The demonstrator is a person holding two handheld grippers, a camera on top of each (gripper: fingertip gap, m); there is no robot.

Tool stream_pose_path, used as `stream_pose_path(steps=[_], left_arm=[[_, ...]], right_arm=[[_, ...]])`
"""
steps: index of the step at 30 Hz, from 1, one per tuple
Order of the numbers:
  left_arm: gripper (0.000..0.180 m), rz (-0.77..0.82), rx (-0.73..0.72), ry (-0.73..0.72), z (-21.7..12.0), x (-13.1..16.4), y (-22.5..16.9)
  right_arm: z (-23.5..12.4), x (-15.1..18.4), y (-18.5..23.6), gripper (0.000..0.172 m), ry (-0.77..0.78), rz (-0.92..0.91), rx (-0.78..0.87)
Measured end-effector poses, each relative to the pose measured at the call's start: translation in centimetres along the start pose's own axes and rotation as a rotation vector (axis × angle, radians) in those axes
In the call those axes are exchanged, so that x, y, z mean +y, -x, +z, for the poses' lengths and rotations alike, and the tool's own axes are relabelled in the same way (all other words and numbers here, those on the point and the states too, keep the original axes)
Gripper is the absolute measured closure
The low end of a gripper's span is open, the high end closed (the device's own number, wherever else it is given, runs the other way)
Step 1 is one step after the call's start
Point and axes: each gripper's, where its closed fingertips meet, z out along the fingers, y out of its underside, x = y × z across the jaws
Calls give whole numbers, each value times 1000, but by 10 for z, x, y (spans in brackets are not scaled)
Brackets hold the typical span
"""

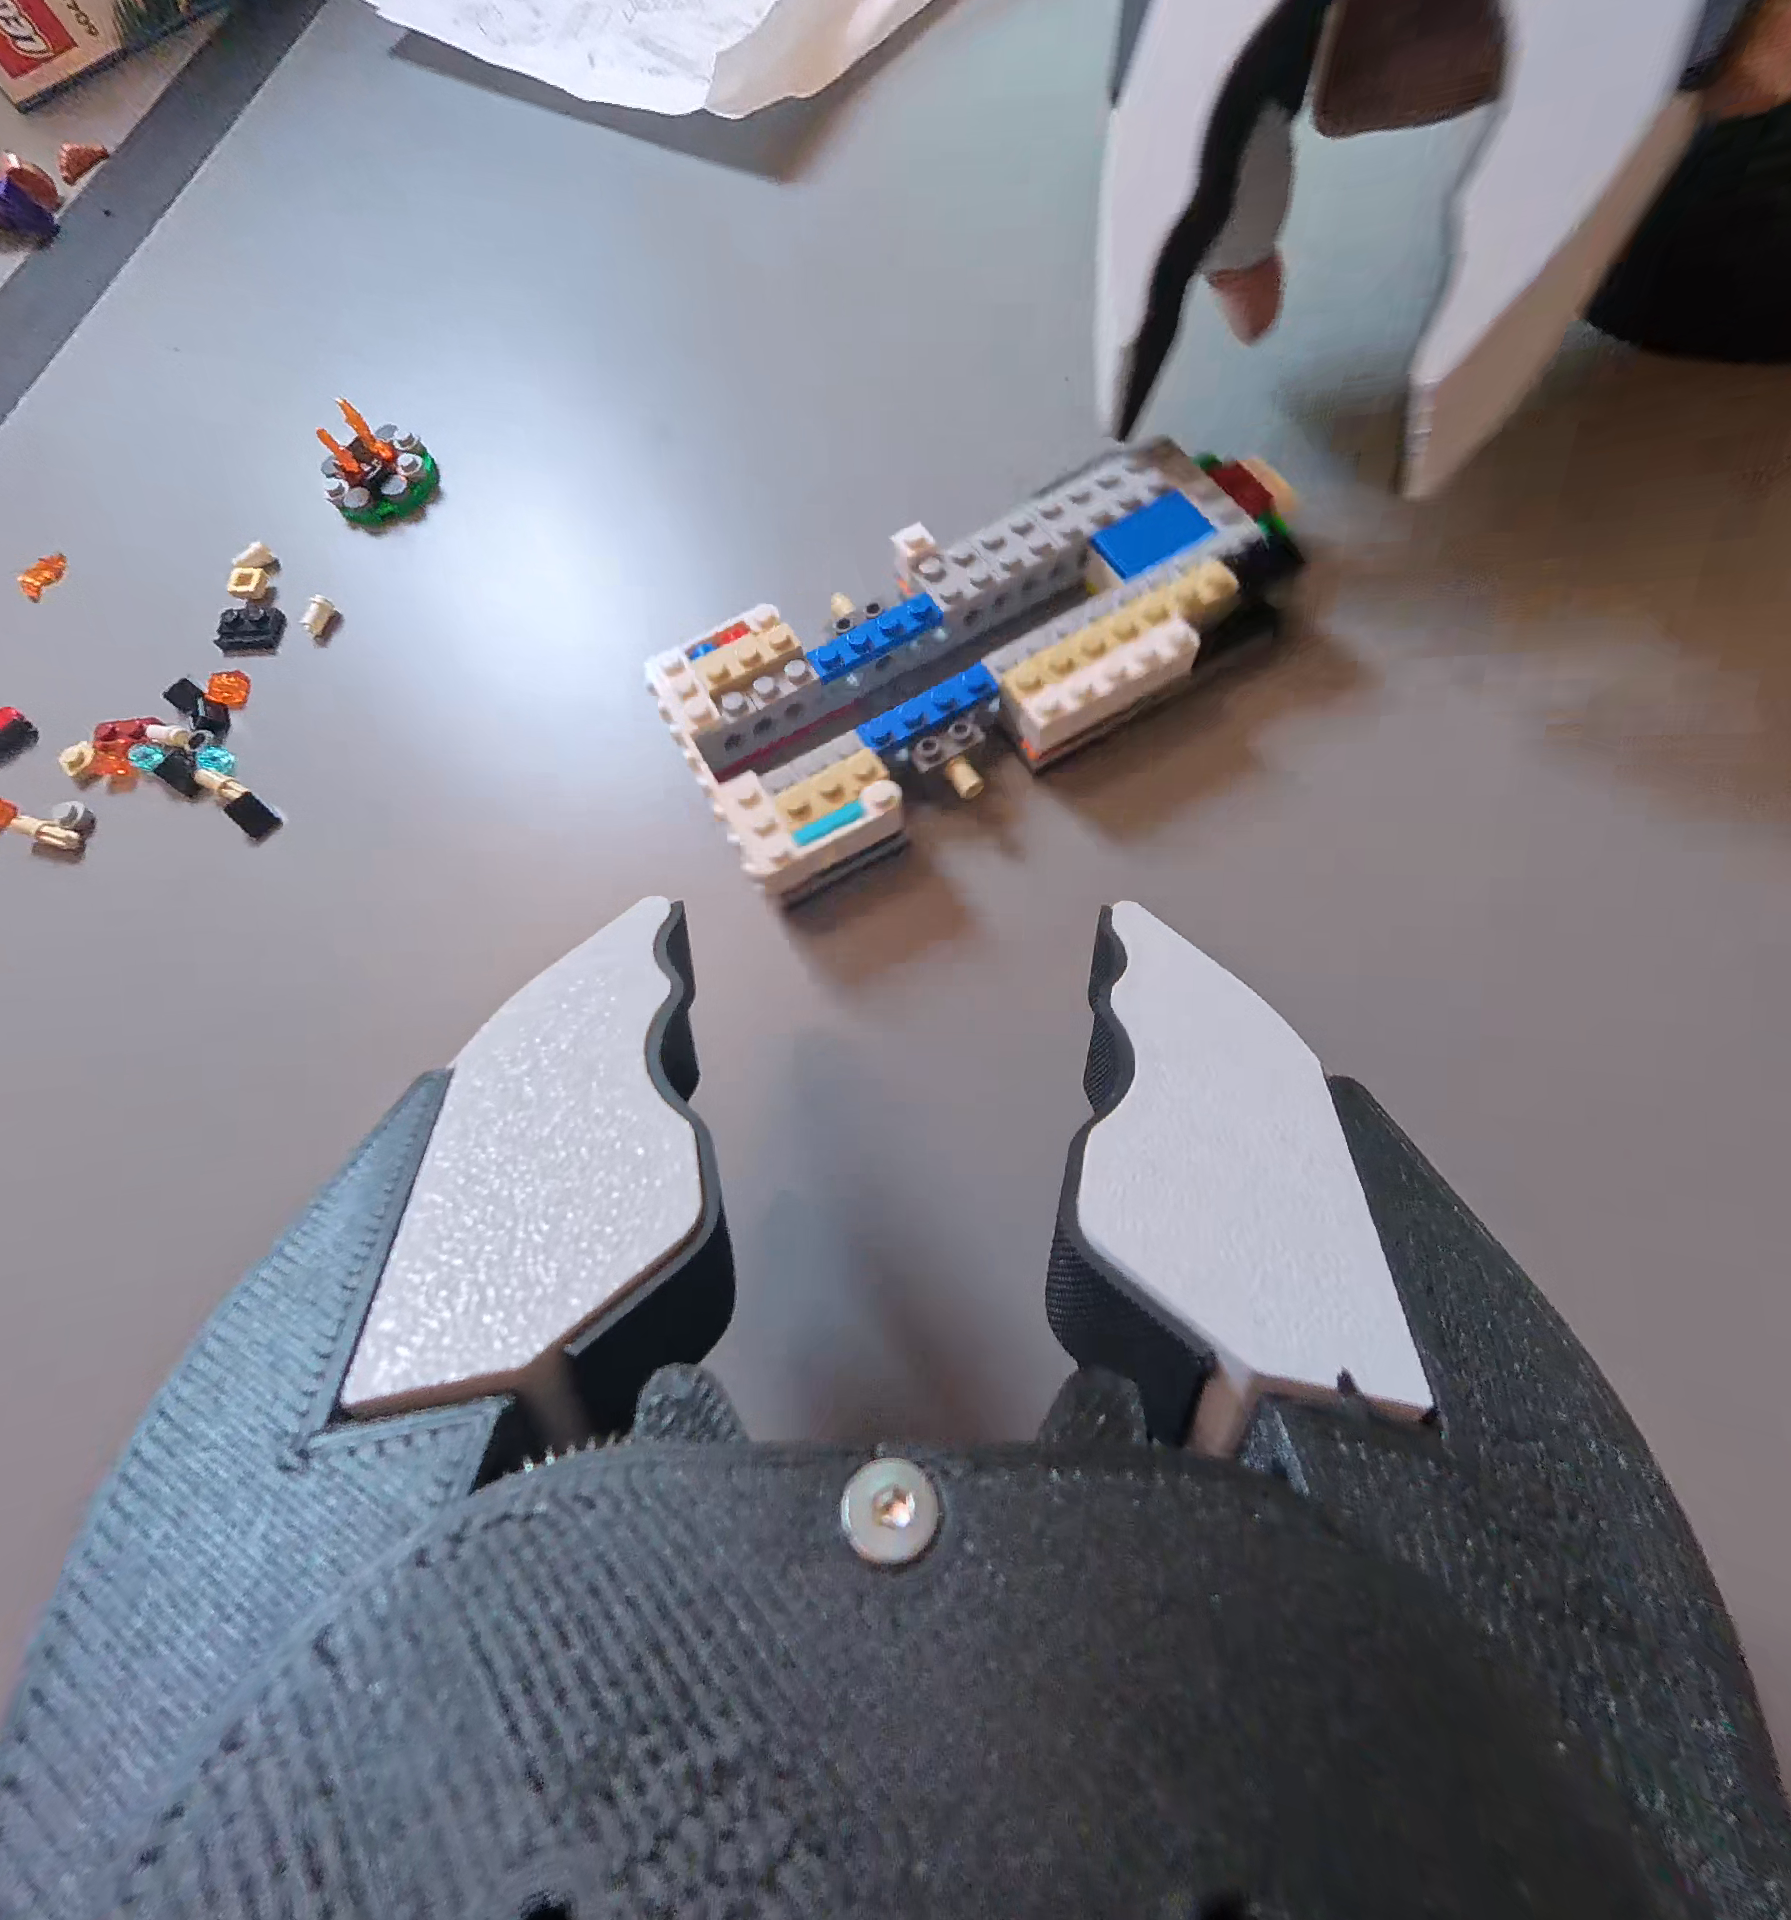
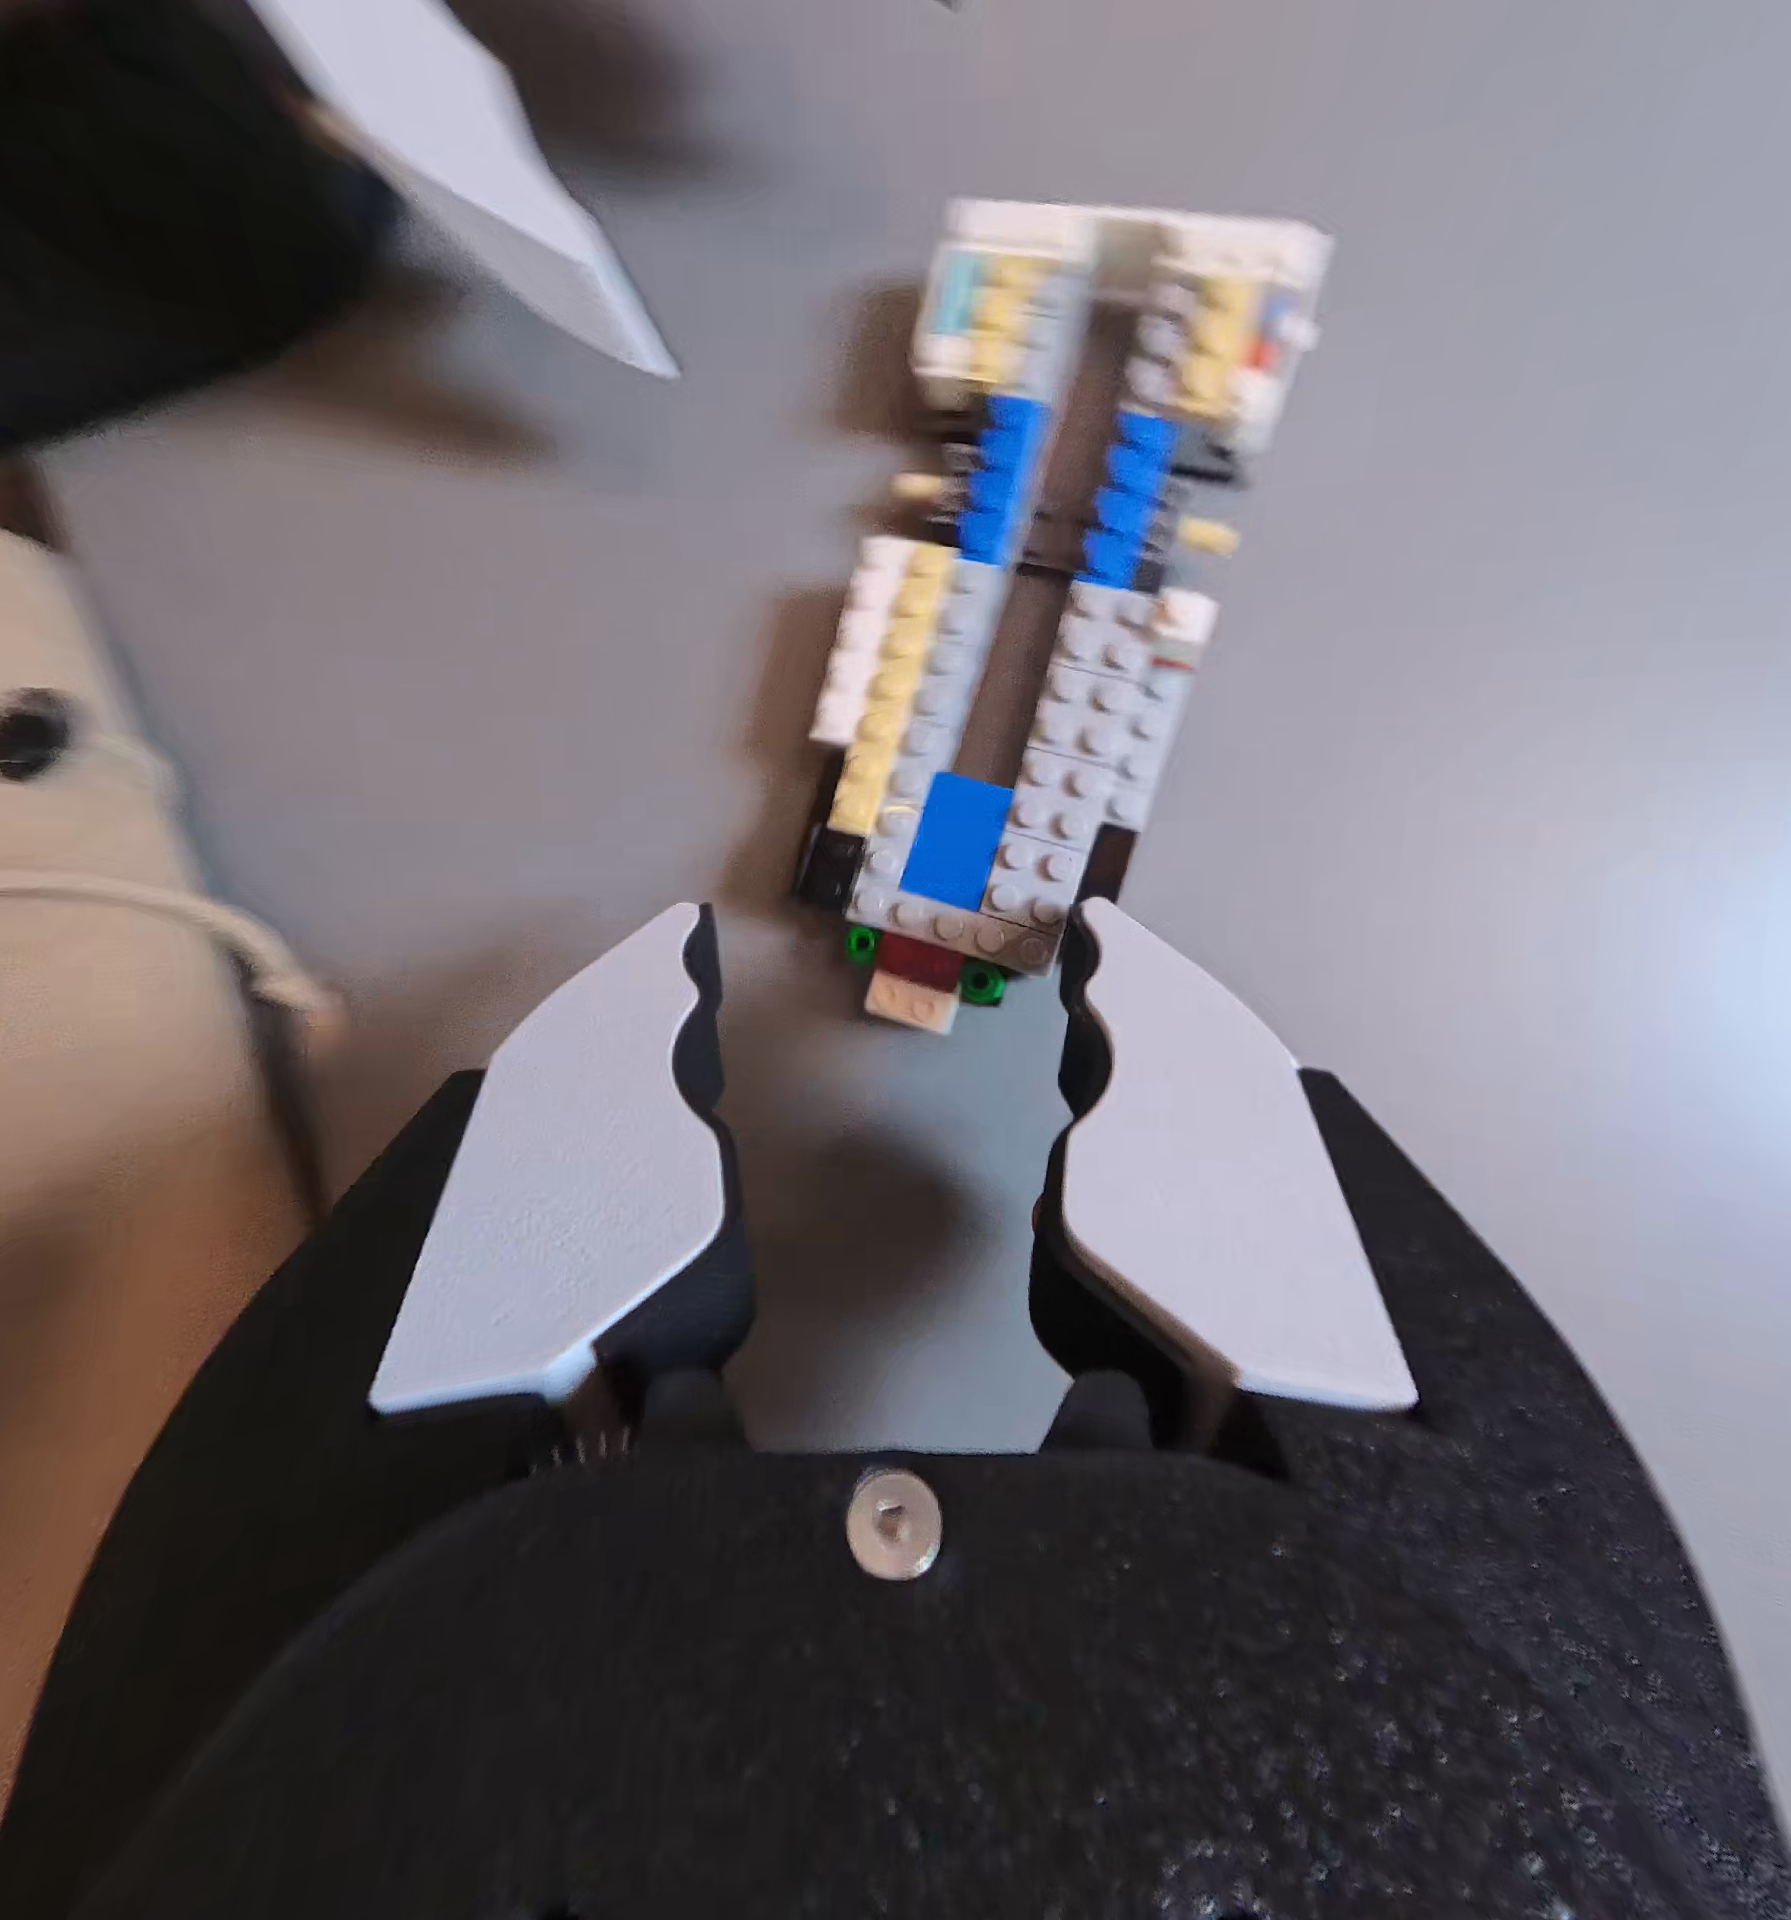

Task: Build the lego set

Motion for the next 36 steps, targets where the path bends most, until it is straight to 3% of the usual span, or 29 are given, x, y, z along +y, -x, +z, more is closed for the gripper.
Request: stream_pose_path(steps=[4, 8, 12, 17, 24, 32, 36], left_arm=[[109, -2, 12, 12, 1, 1, -3], [111, -16, 79, 67, 2, 9, -14], [109, -37, 137, 88, 5, 7, -31], [100, -84, 133, 128, 13, 0, -52], [99, -109, 108, 134, 27, 3, -61], [102, -78, 30, 137, 16, 12, -34], [104, -152, -30, 84, -1, 5, -13]], right_arm=[[-13, -7, 26, 118, -93, -89, -91], [-9, -6, 3, 122, -89, -210, 4], [-1, -24, -19, 133, -104, -459, 100], [17, -36, -22, 140, -53, -672, 17], [36, -29, -22, 147, 49, -735, -16], [32, -26, -20, 148, -43, -616, 4], [21, -32, -15, 147, -123, -587, -26]])
